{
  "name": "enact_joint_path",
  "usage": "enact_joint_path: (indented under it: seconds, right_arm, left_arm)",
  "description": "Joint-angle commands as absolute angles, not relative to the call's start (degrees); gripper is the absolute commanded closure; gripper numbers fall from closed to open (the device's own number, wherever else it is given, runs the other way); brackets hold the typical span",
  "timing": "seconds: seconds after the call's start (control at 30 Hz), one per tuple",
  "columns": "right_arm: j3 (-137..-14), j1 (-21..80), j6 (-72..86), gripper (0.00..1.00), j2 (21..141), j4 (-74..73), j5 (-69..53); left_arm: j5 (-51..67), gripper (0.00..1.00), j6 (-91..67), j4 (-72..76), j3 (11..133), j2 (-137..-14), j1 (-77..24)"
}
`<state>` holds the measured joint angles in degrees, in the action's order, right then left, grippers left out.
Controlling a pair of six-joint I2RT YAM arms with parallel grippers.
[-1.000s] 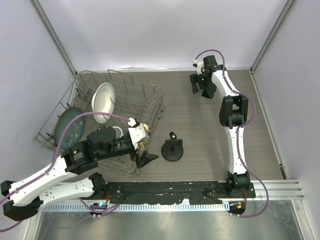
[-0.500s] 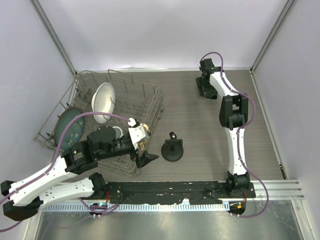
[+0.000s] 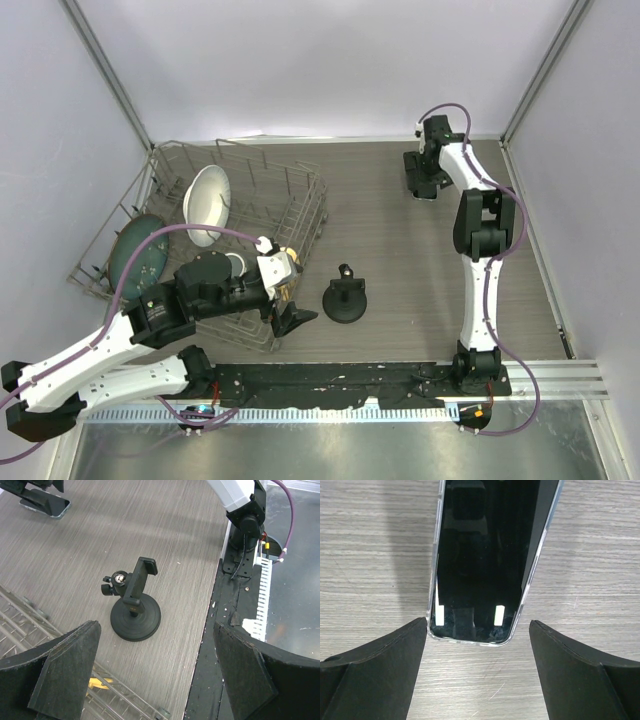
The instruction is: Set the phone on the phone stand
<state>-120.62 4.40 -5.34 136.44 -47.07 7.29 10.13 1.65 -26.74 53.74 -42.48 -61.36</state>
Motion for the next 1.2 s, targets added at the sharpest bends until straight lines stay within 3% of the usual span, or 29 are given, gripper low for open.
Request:
enact_joint_path:
  seconds: [0.0, 0.33, 0.77, 1.17]
  right_arm:
    - [-122.61, 3.43, -3.52, 0.11, 136.4, -44.48, 1.76]
    - [-122.96, 3.43, -2.73, 0.09, 138.07, -41.93, -4.04]
    - [-122.96, 4.13, -2.11, 0.09, 139.3, -40.78, 10.36]
    - [-127.7, 4.39, -1.41, 0.07, 142.56, -40.17, 13.18]
  left_arm:
    - [10.9, 0.0, 1.06, -24.0, 53.61, -42.01, -61.17]
    - [10.9, 0.0, 1.14, -23.91, 53.53, -42.28, -61.17]
    - [10.81, 0.0, 1.14, -23.82, 53.53, -42.54, -61.17]
    - [10.72, 0.0, 1.23, -23.91, 53.53, -42.71, -61.17]
